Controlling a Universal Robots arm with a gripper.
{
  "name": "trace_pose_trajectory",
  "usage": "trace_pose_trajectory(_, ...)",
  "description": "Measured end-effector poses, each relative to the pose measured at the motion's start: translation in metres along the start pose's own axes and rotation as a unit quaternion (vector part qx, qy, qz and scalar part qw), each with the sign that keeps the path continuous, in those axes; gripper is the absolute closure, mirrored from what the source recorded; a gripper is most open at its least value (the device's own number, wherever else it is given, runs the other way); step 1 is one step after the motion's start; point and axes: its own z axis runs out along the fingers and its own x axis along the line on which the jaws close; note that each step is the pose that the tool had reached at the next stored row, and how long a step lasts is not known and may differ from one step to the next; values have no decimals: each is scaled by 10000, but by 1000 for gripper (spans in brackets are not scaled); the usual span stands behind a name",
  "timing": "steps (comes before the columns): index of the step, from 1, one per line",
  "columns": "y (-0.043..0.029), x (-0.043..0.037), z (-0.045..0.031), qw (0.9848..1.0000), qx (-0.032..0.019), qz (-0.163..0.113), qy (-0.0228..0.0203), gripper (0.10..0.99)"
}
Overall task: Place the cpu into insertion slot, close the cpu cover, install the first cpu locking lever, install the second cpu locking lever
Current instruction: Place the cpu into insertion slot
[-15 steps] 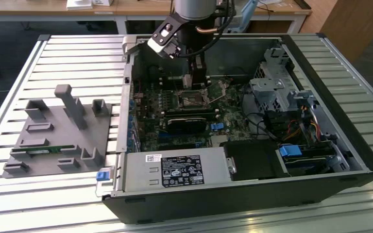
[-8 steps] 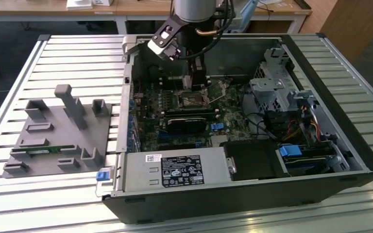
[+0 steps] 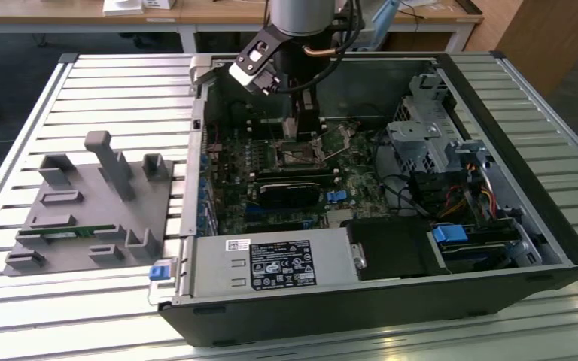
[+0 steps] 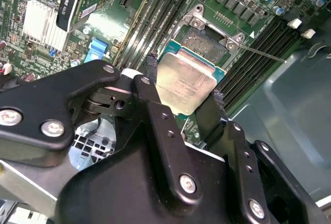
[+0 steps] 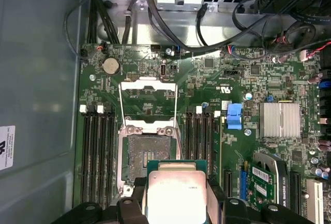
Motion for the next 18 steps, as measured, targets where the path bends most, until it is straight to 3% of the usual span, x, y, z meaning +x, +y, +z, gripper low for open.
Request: trace_pose_trajectory(18,-4,17,49,10000,18,-3,-41,545)
